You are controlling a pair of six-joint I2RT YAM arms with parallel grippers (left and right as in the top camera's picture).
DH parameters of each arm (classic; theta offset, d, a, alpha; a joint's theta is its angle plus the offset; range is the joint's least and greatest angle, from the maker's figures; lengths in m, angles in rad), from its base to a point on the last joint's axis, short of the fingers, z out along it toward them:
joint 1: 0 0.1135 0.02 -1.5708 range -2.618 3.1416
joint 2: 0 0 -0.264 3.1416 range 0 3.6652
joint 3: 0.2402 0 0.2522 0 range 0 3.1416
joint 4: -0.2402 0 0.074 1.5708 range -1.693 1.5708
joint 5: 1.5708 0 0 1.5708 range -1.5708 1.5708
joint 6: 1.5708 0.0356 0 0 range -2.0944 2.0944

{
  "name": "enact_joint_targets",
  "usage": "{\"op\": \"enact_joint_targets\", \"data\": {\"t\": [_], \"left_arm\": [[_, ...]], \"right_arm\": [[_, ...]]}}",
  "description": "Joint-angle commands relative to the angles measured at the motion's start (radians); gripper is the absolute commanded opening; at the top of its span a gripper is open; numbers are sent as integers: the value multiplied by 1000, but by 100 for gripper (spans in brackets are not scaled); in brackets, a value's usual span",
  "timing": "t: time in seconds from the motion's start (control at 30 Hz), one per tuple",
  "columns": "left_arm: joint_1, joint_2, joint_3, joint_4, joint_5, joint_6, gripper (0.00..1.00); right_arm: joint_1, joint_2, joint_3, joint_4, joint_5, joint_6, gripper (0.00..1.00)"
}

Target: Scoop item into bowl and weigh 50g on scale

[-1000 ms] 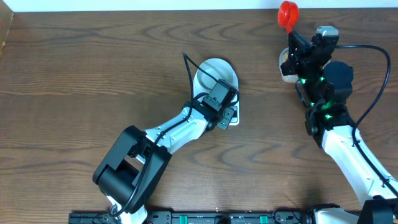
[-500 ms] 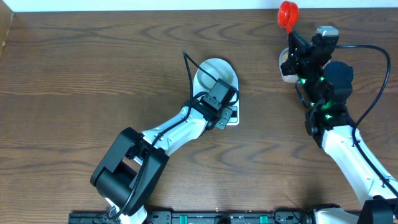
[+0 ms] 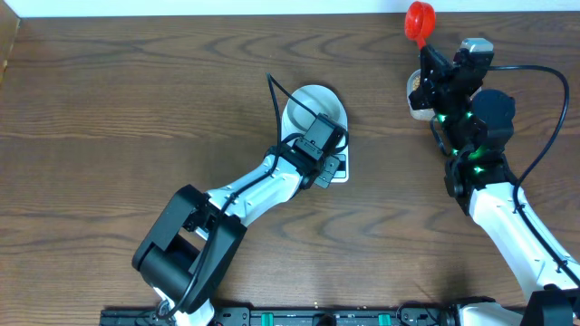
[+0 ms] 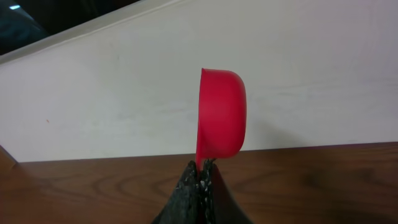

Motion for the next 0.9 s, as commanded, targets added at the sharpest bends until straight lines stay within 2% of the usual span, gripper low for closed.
{"op": "enact_joint_targets", "data": {"t": [0.0,0.53,0.67,0.87], "left_arm": [[5,40,7,-2,21,-11,7],[6,98,8,-6,22,-31,7],[6,34,43,-37,-40,-24,7],[6,-57,67,-54,-33,-10,7]], "right_arm": [[-4,1,28,3,-3,-5,1],[-4,1,28,3,-3,-6,1],[-4,1,28,3,-3,-5,1],[-4,1,28,3,0,-5,1]]}}
